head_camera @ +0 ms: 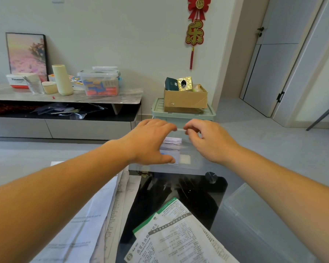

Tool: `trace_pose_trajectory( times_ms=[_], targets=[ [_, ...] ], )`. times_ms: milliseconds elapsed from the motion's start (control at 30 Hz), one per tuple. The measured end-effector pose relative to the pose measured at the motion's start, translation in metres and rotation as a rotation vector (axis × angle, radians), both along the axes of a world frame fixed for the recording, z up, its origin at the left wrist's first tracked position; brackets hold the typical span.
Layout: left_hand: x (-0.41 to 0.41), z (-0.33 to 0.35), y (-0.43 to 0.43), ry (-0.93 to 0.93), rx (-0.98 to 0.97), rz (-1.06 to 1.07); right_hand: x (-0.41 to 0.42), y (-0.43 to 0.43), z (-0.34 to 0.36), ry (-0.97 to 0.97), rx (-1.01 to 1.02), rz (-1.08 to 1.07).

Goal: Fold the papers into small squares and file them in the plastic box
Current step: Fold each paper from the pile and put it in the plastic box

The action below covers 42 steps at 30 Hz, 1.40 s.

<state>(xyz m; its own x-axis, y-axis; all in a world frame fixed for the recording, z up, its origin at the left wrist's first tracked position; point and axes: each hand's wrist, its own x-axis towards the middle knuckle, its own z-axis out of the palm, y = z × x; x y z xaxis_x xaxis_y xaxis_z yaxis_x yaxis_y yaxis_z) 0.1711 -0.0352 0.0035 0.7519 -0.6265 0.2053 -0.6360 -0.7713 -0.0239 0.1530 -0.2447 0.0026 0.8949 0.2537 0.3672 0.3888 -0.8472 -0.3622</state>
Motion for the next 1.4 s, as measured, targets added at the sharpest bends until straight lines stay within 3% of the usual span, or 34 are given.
trace_pose_trajectory(
  times_ms=[100, 233, 300, 433, 567, 667, 967, 1100, 1400],
  targets=[
    [-0.032, 0.011, 0.01, 0.009, -0.128, 0.021, -0.044, -0.011, 0.007, -0.003, 0.03, 0.019],
    [-0.105, 0.005, 0.018, 0.274, -0.271, 0.053, -0.131, -0.022, -0.001, 0.119, -0.136, 0.176],
    [-0.148, 0.001, 0.018, 0.392, -0.225, 0.026, -0.176, -0.024, -0.003, 0.214, -0.245, 0.301],
    [-0.216, -0.02, 0.015, 0.486, -0.134, -0.054, -0.235, -0.025, -0.013, 0.455, -0.258, 0.391],
    [-0.265, -0.037, 0.003, 0.524, -0.039, -0.06, -0.272, -0.025, -0.024, 0.499, -0.319, 0.37],
    [-0.279, -0.042, 0.001, 0.49, 0.027, -0.063, -0.291, -0.025, -0.036, 0.434, -0.298, 0.313],
    [-0.295, -0.051, 0.001, 0.502, -0.133, 0.012, -0.318, -0.018, -0.061, 0.287, -0.069, 0.204],
    [-0.298, -0.054, 0.003, 0.524, -0.175, 0.015, -0.316, -0.017, -0.064, 0.276, -0.085, 0.19],
    [-0.282, -0.054, 0.003, 0.532, -0.185, 0.018, -0.301, -0.02, -0.054, 0.468, 0.057, 0.167]
  ],
)
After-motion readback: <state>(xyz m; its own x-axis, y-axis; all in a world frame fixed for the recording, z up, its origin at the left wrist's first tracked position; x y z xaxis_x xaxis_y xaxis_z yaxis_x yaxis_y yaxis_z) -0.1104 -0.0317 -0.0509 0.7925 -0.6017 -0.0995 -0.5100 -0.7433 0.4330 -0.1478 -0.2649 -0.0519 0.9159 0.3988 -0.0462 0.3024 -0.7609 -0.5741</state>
